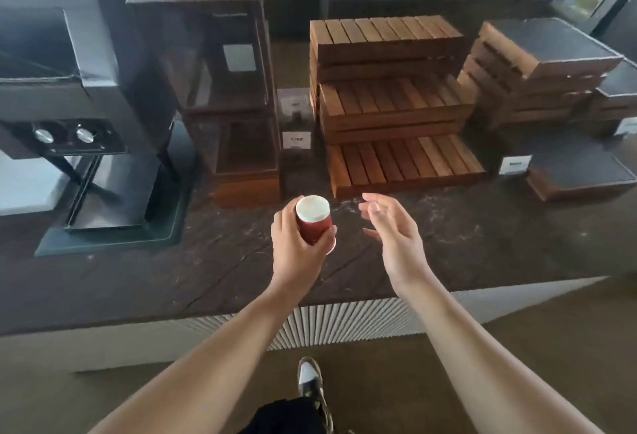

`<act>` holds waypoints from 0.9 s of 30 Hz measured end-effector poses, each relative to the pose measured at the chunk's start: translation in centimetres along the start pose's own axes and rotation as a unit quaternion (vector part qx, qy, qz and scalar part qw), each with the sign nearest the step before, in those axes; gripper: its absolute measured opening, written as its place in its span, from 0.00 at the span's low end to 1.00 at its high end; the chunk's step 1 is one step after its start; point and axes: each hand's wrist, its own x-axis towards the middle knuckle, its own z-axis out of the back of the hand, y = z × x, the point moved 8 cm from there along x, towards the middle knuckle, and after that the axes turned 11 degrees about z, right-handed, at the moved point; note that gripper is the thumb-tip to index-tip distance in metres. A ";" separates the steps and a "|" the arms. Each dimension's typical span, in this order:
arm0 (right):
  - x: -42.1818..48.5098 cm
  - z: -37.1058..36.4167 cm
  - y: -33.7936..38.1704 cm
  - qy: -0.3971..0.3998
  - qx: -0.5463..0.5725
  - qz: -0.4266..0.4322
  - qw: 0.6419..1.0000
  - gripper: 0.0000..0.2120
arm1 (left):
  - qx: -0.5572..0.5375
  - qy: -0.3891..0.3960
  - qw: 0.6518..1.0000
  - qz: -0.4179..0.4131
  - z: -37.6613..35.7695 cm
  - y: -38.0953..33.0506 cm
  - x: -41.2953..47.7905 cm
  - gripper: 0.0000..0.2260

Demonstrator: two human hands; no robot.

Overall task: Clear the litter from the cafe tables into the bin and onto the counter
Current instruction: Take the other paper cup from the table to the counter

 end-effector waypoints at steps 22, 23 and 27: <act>12.0 -1.5 -8.7 0.052 -0.080 -0.082 0.992 0.16 | 0.067 -0.017 0.992 0.103 -7.3 7.9 14.1 0.36; 12.1 -1.6 -8.9 0.055 -0.083 -0.084 0.991 0.16 | 0.064 -0.020 0.992 0.108 -7.4 8.0 14.1 0.37; 12.7 -2.1 -9.4 0.072 -0.087 -0.084 0.990 0.15 | 0.059 -0.038 0.991 0.115 -6.8 7.8 13.5 0.41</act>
